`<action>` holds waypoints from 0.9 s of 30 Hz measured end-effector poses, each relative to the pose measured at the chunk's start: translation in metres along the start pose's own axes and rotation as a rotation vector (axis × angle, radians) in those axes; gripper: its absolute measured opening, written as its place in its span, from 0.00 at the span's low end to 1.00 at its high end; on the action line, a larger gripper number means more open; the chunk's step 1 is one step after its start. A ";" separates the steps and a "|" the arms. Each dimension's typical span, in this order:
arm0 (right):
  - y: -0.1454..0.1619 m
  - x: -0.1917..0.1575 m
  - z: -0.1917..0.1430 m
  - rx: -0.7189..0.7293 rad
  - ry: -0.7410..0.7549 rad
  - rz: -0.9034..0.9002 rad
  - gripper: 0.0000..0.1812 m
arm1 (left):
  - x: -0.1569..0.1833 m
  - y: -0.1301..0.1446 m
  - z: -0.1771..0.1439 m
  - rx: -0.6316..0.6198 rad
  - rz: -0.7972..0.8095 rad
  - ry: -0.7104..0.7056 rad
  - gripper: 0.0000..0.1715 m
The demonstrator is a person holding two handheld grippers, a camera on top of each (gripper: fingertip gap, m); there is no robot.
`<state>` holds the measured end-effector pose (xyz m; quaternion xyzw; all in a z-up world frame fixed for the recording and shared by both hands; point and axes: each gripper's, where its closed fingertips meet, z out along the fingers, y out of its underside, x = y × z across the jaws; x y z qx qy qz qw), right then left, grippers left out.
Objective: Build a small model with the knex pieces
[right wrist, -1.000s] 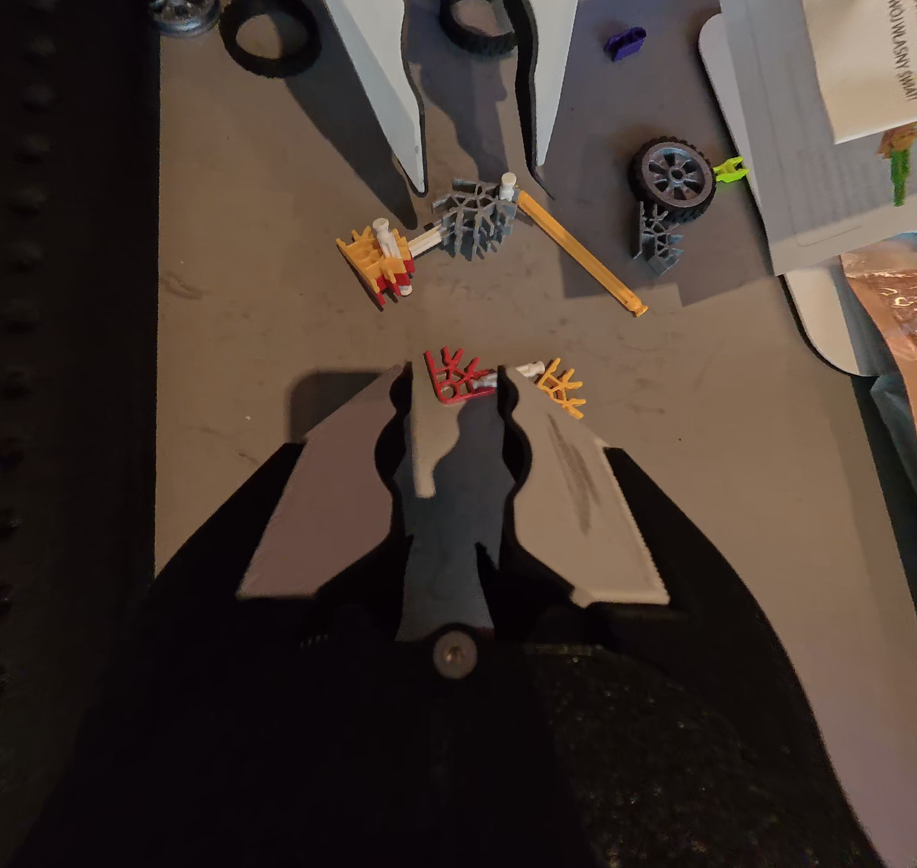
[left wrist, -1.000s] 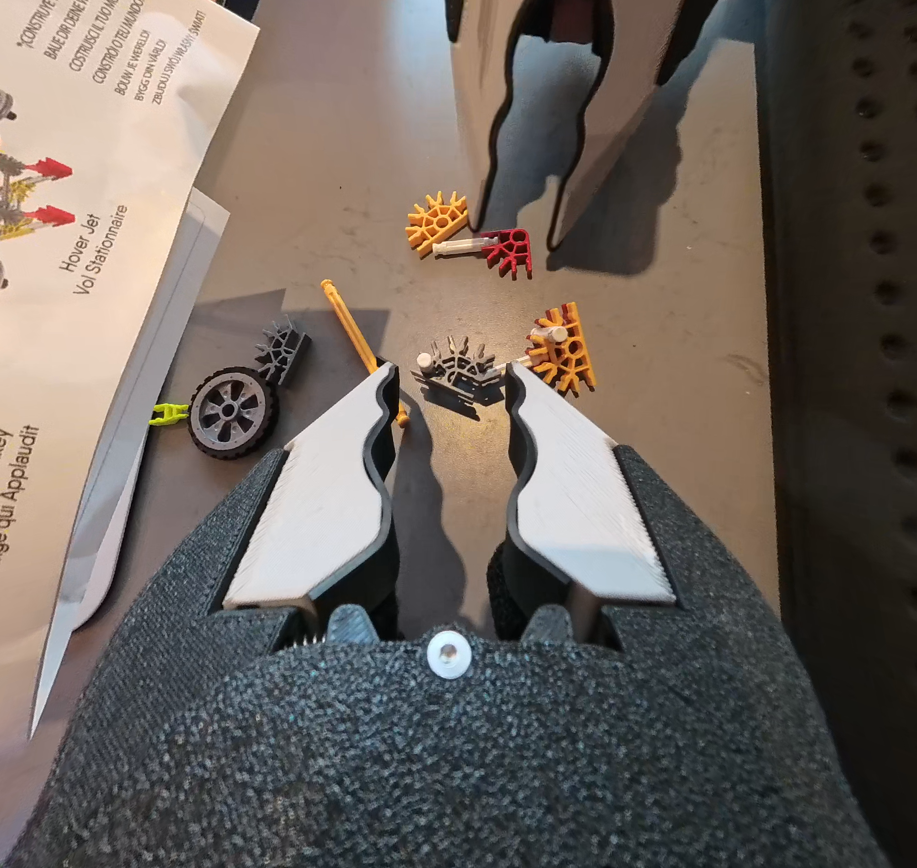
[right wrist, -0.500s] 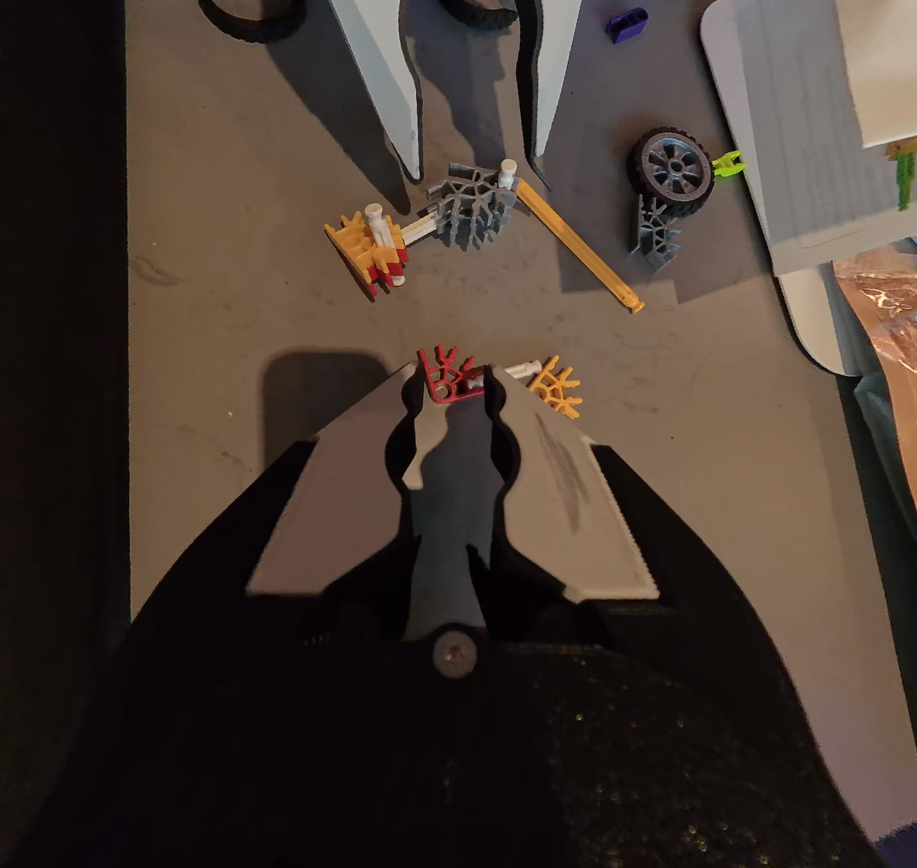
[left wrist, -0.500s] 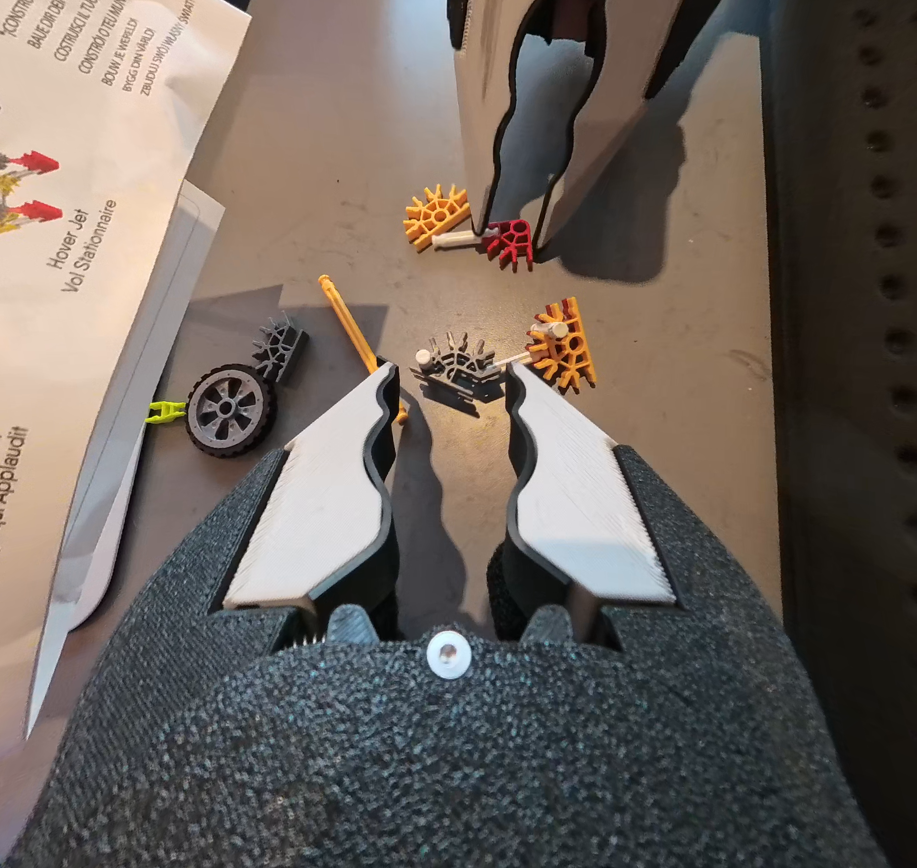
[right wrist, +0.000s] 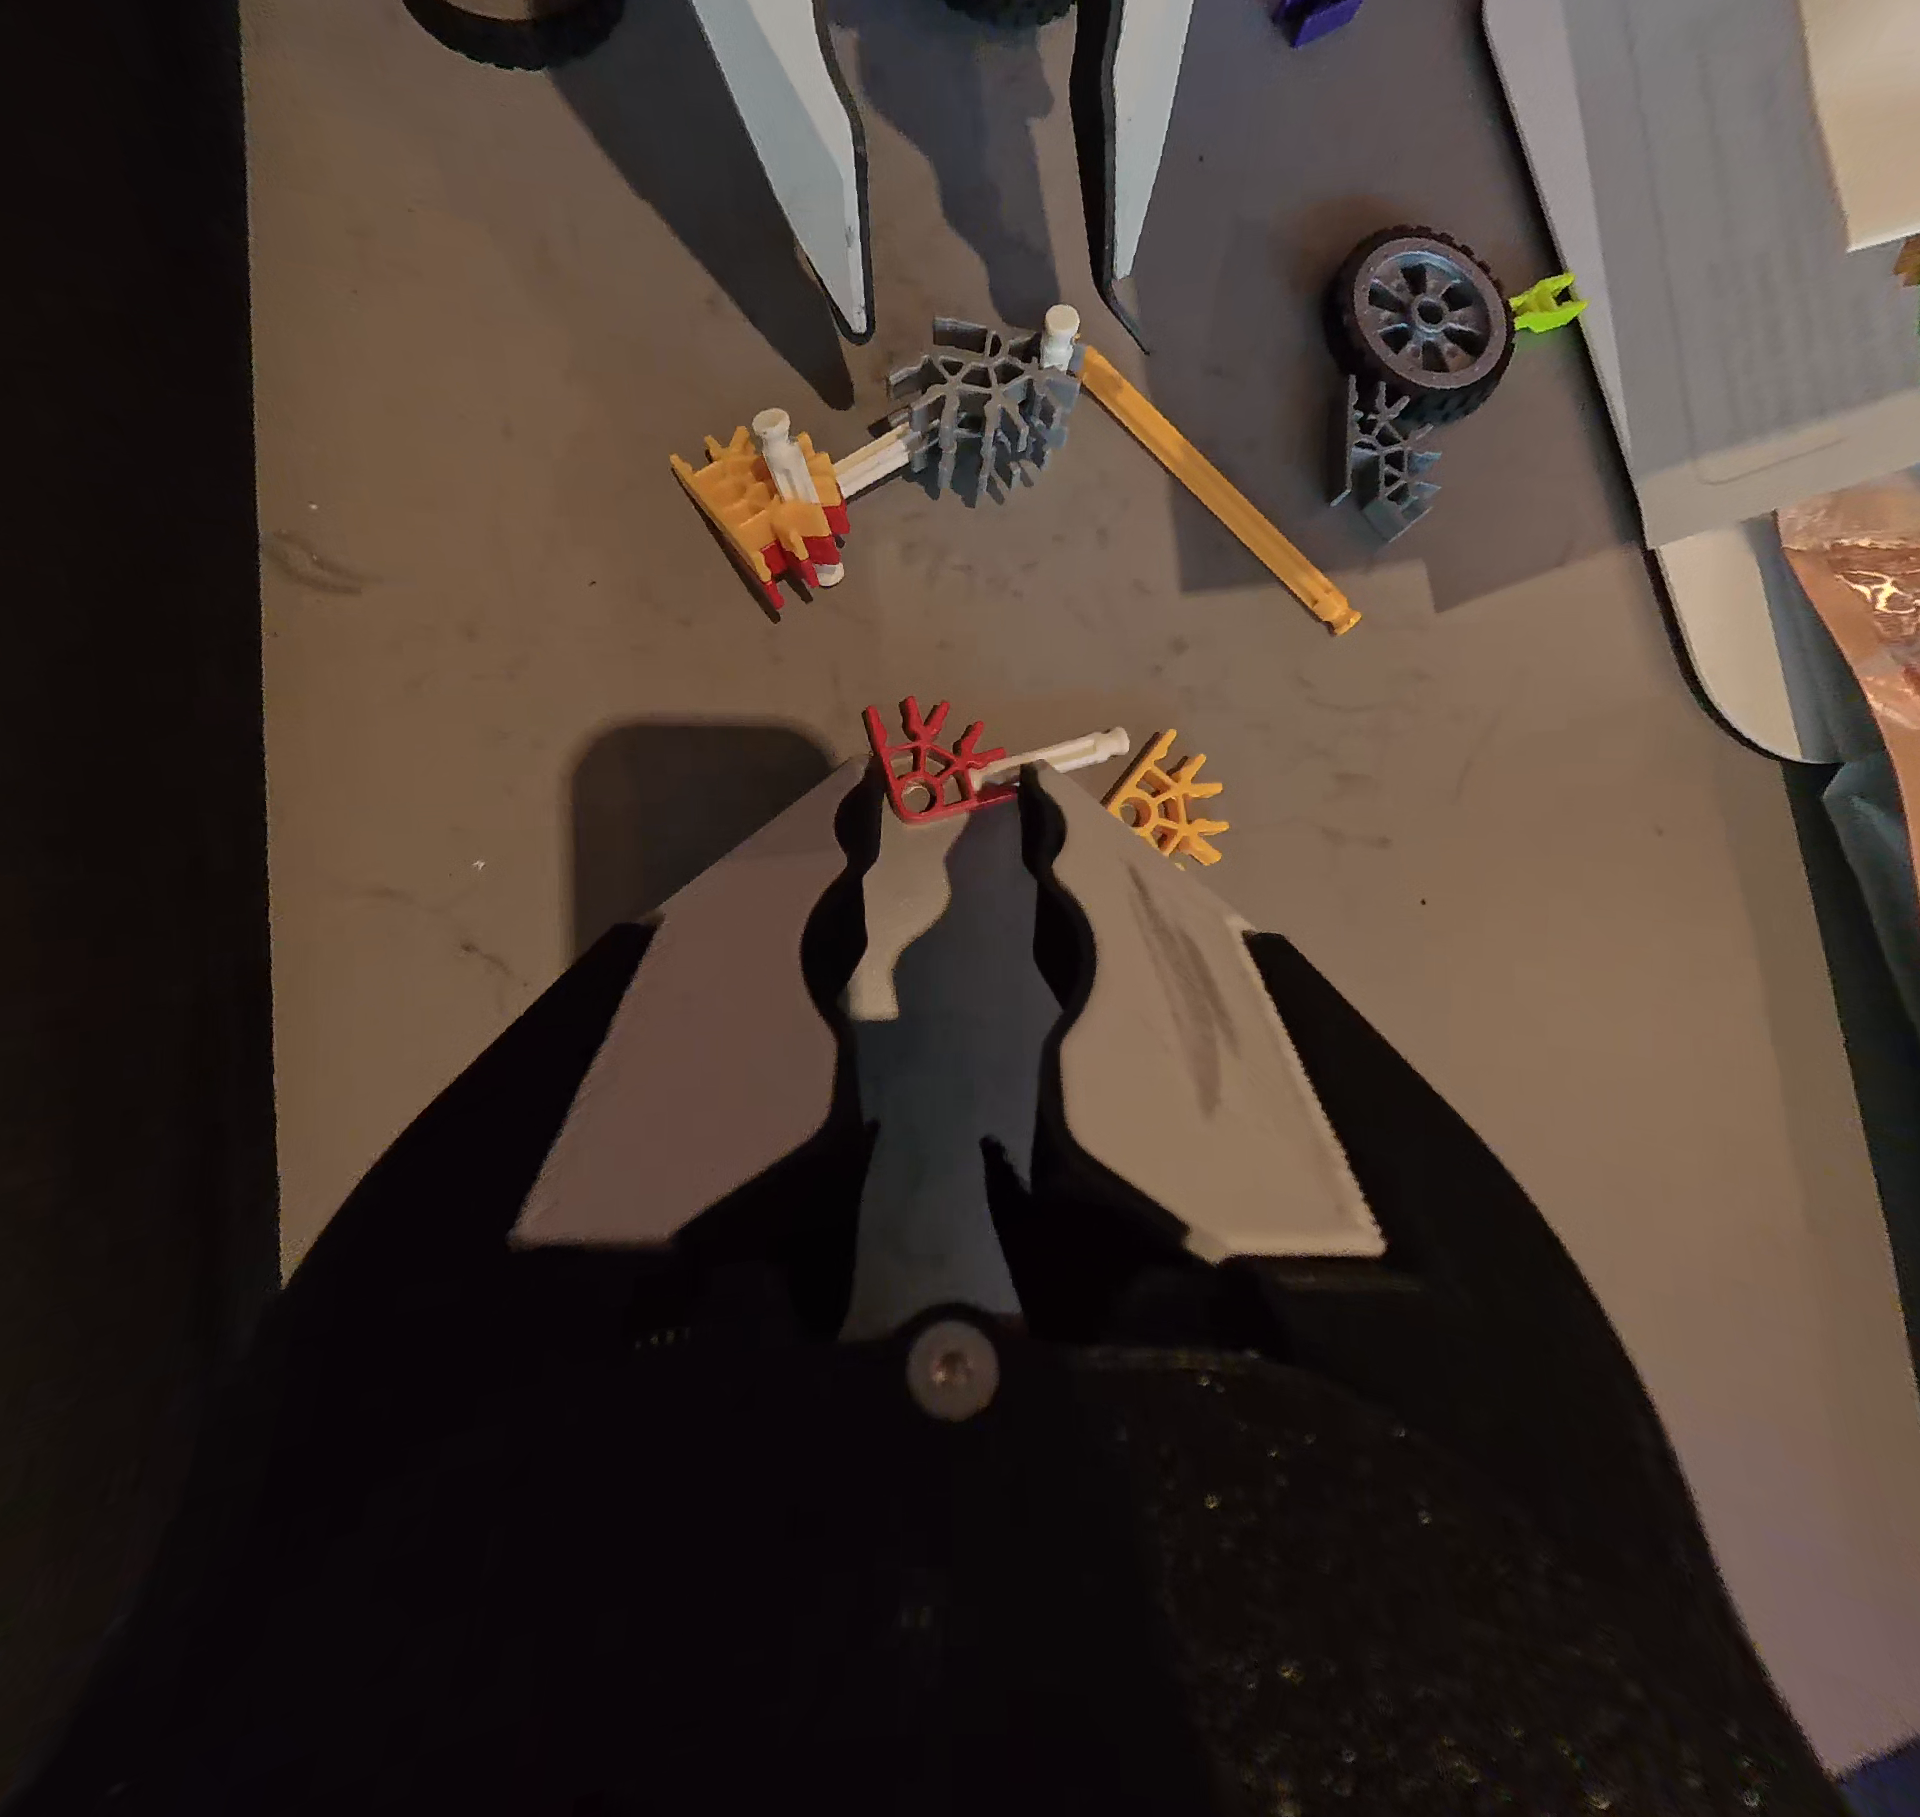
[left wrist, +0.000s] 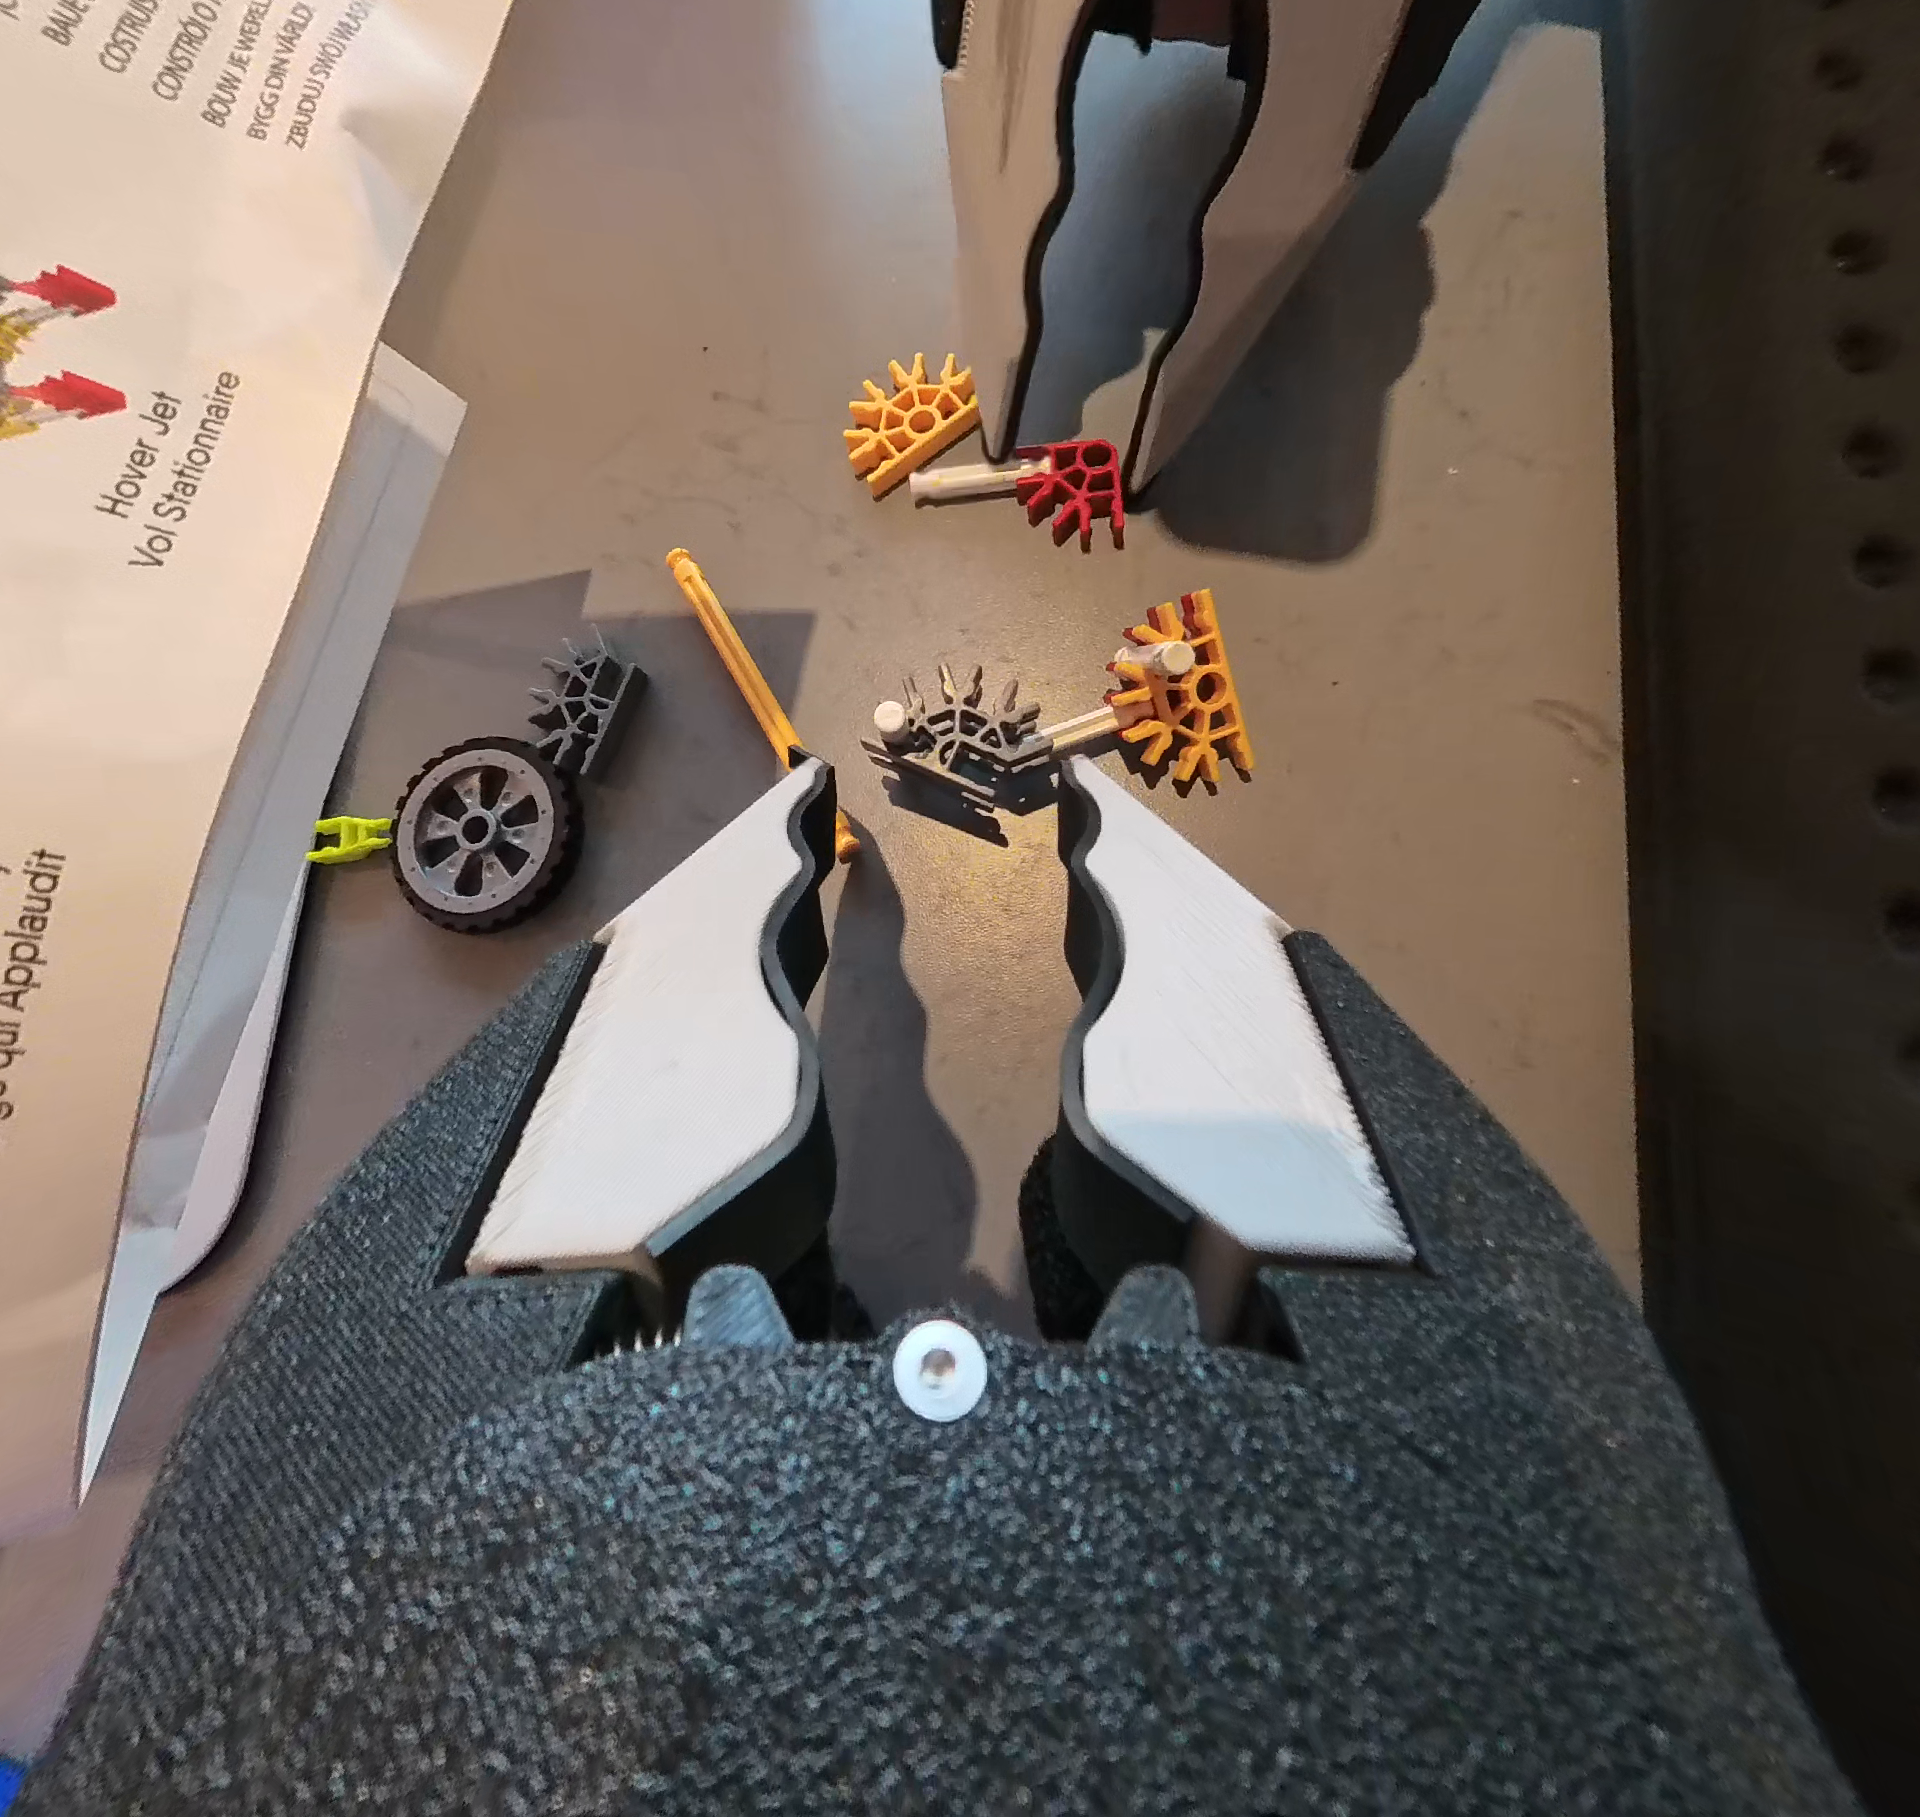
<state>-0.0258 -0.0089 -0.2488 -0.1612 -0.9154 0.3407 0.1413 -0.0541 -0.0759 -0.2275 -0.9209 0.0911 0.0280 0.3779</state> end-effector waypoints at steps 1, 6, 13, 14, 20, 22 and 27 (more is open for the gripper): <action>0.000 0.000 0.000 0.000 -0.001 0.001 0.14 | 0.000 0.000 0.000 0.000 -0.001 0.000 0.24; -0.004 -0.003 -0.001 0.022 -0.014 -0.005 0.14 | 0.000 0.000 -0.001 -0.001 0.001 0.001 0.24; -0.008 -0.006 0.003 0.031 -0.028 -0.015 0.16 | 0.001 0.000 0.000 -0.002 0.006 0.007 0.24; -0.008 -0.006 0.003 0.031 -0.027 -0.019 0.15 | 0.002 0.000 0.000 -0.002 0.006 0.009 0.24; -0.009 -0.006 0.004 0.025 -0.022 -0.033 0.16 | 0.001 0.000 -0.001 -0.003 0.007 0.009 0.24; -0.010 -0.004 0.003 0.032 -0.008 -0.030 0.21 | 0.001 -0.001 -0.001 -0.002 0.007 0.008 0.24; -0.013 -0.004 0.009 0.031 -0.030 -0.042 0.23 | 0.001 -0.001 -0.001 -0.002 0.008 0.010 0.24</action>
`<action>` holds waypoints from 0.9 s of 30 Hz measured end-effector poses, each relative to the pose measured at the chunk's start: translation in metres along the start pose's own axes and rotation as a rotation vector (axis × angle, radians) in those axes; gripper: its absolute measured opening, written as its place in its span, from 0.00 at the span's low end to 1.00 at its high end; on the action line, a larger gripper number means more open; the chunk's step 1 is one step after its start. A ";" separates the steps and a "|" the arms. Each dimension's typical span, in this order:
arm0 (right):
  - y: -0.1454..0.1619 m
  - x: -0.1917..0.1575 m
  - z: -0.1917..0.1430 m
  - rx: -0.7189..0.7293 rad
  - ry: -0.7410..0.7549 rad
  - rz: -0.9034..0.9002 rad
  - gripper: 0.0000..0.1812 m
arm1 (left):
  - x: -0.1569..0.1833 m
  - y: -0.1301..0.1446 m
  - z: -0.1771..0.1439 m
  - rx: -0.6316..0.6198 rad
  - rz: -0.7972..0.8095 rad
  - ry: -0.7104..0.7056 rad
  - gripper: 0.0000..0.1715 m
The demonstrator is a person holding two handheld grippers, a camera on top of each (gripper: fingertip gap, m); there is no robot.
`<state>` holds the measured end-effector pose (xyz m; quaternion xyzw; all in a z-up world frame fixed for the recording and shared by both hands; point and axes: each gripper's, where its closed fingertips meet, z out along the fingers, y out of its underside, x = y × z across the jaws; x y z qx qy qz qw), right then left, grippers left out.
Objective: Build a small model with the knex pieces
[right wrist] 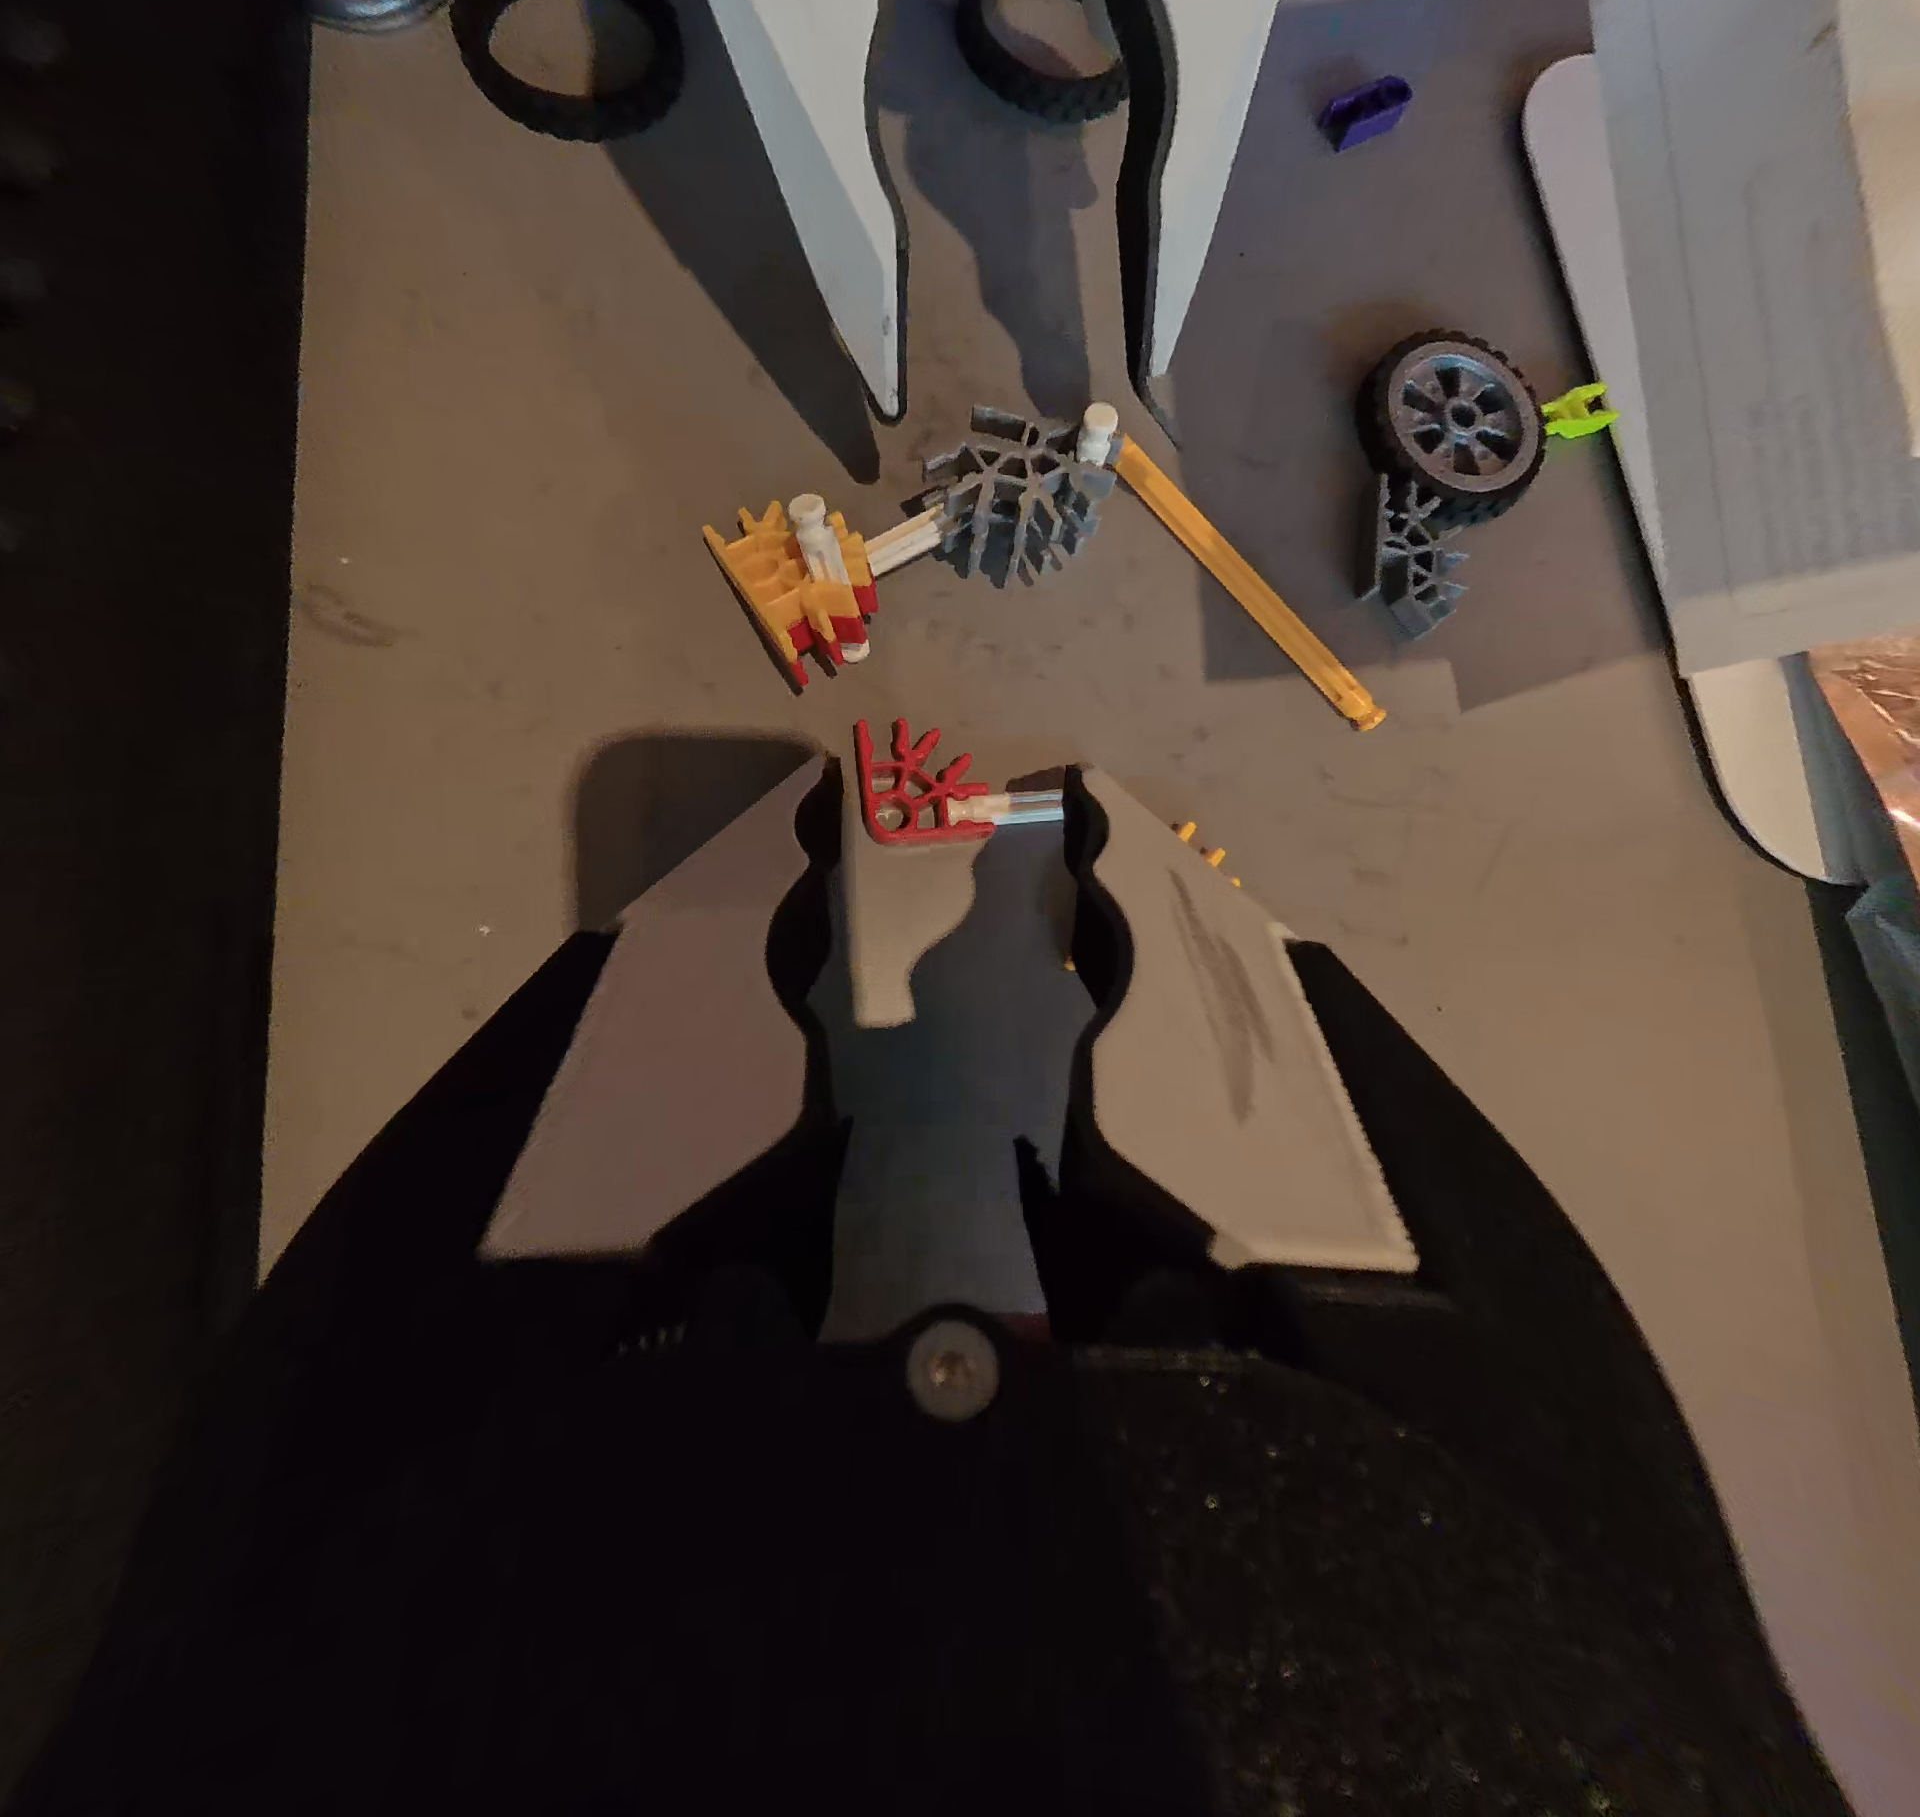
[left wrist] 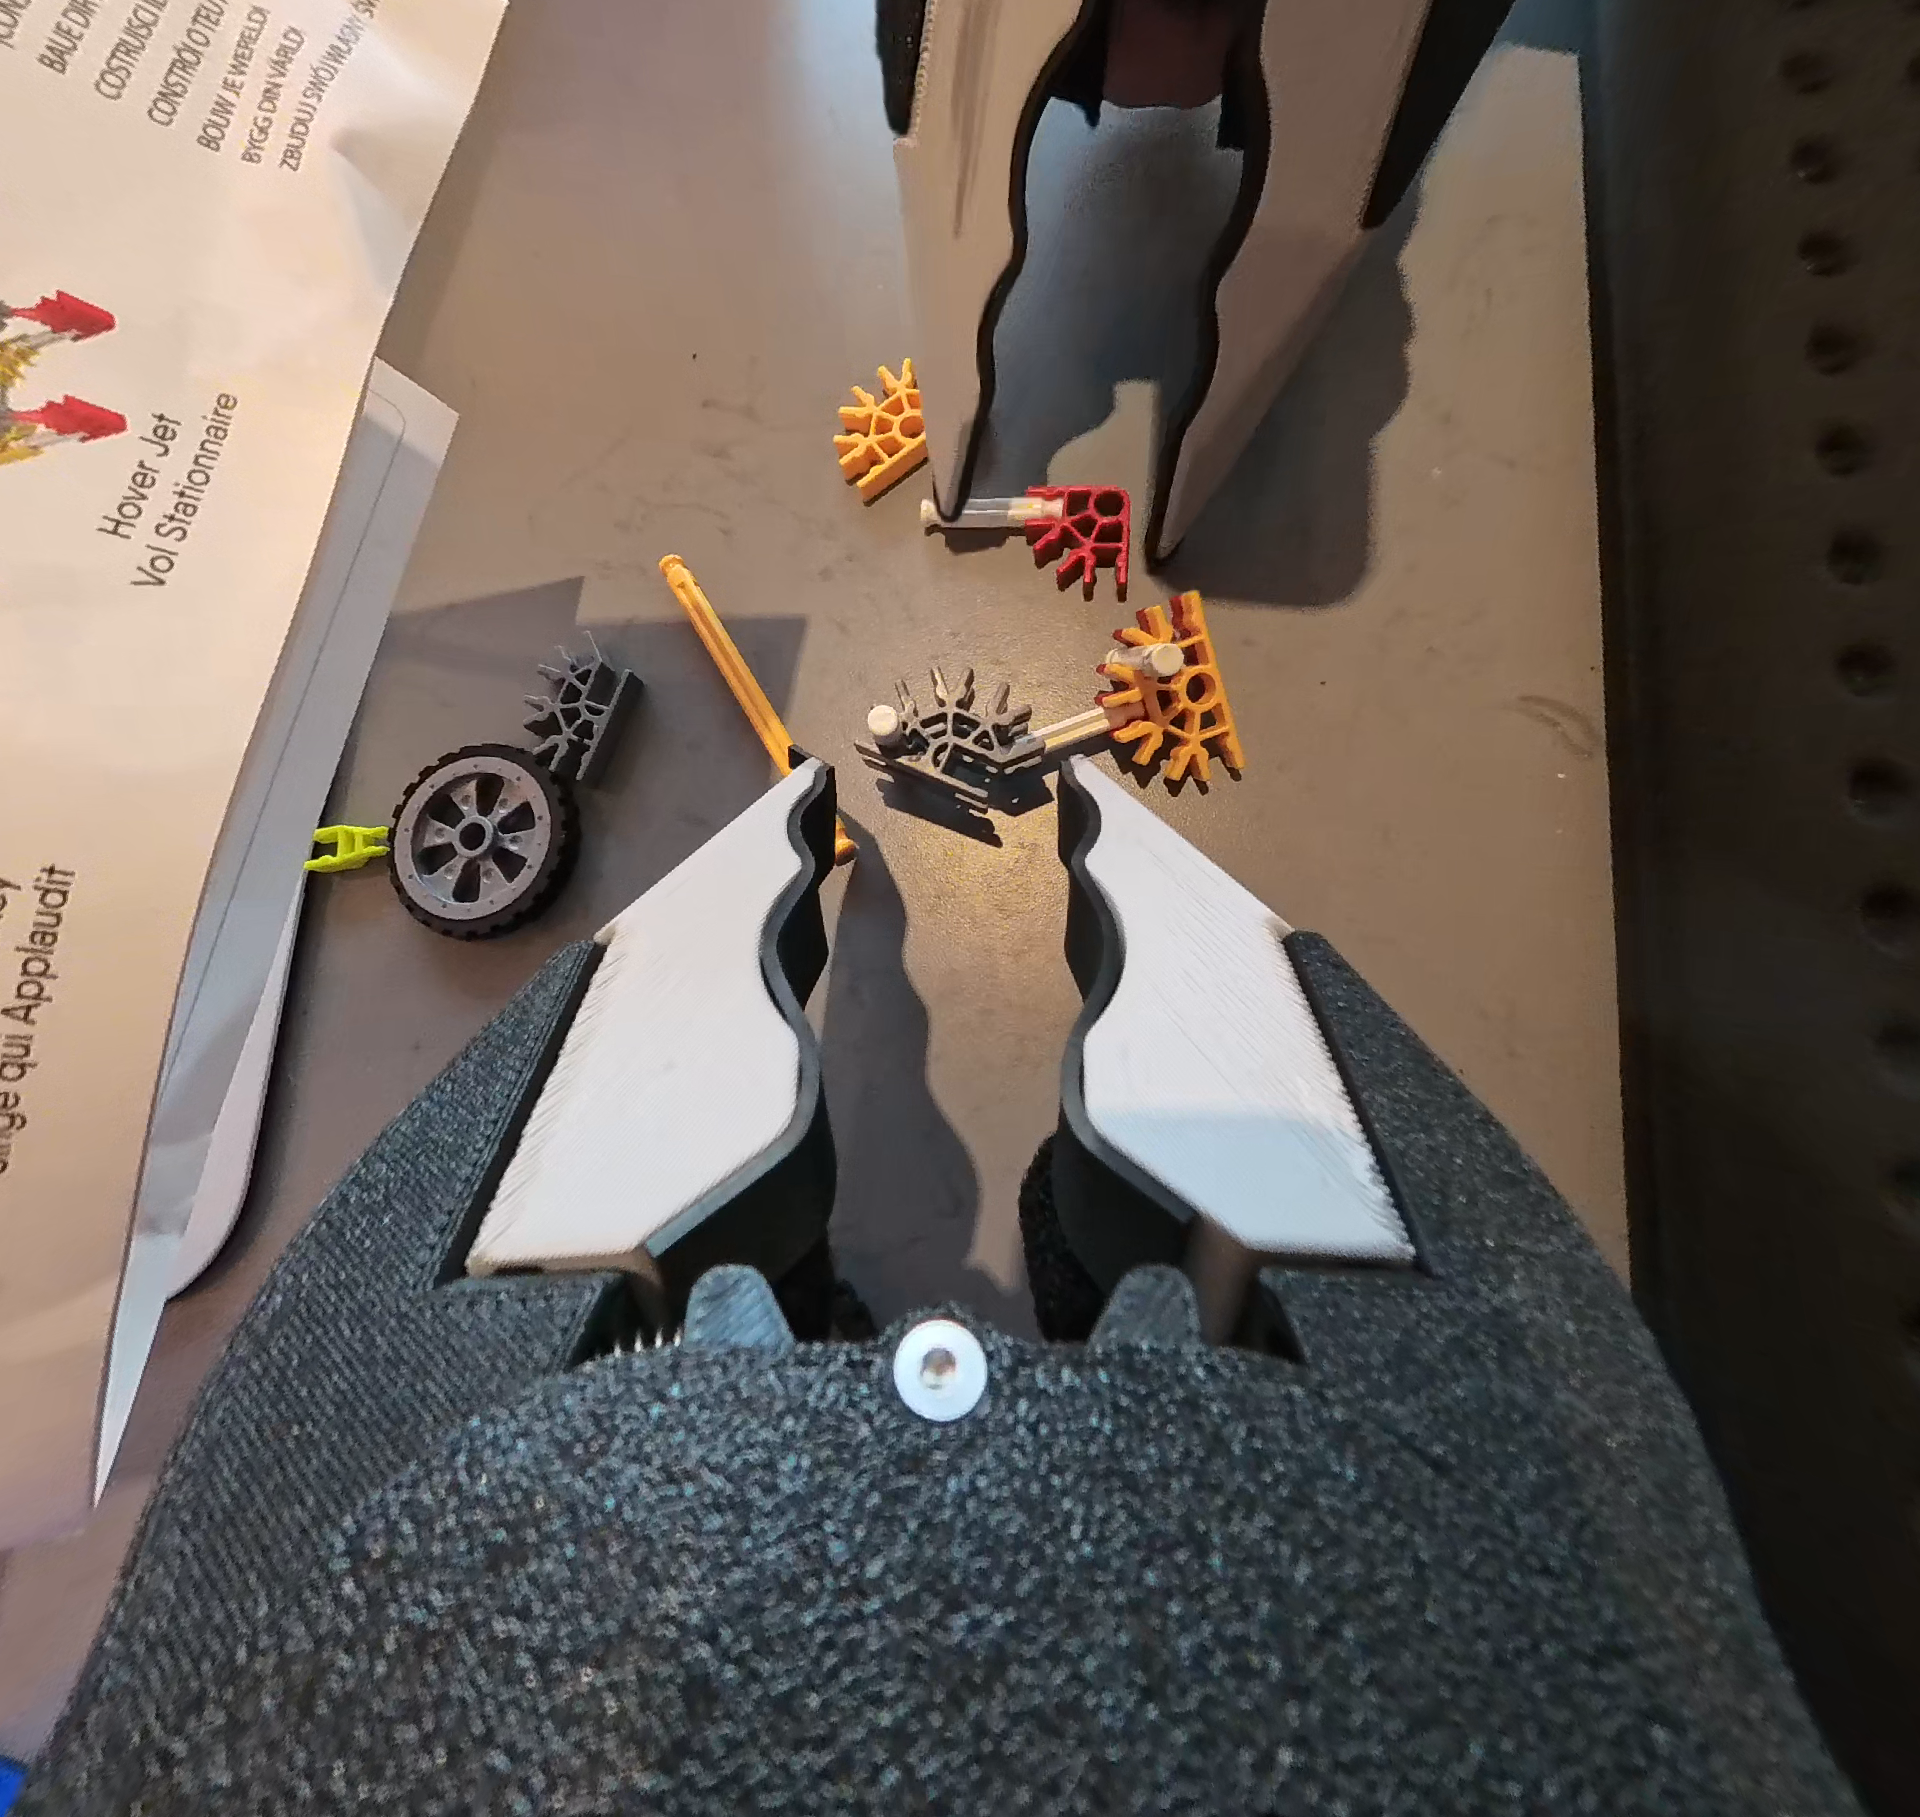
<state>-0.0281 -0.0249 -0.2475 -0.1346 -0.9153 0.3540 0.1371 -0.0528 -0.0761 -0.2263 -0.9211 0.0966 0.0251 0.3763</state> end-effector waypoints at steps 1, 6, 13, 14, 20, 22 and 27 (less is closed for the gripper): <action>-0.001 -0.001 0.001 0.003 -0.010 0.000 0.23 | 0.000 0.000 0.000 -0.001 0.001 0.001 0.24; -0.001 -0.004 0.000 0.005 -0.032 -0.012 0.18 | 0.001 -0.001 0.000 0.002 0.003 0.000 0.24; 0.003 -0.007 -0.002 -0.006 -0.045 -0.017 0.13 | 0.002 -0.001 0.000 0.000 0.006 0.004 0.24; 0.003 -0.007 -0.002 -0.006 -0.045 -0.014 0.13 | 0.002 -0.001 0.000 0.000 0.005 0.005 0.24; 0.003 -0.008 -0.002 -0.003 -0.050 -0.009 0.13 | 0.002 -0.001 0.001 0.001 0.005 0.008 0.24; 0.003 -0.008 -0.003 0.001 -0.048 -0.010 0.13 | 0.003 0.000 0.001 -0.002 0.006 0.013 0.24; -0.002 -0.008 -0.007 0.031 -0.042 -0.010 0.13 | 0.004 0.000 0.002 -0.002 0.008 0.014 0.24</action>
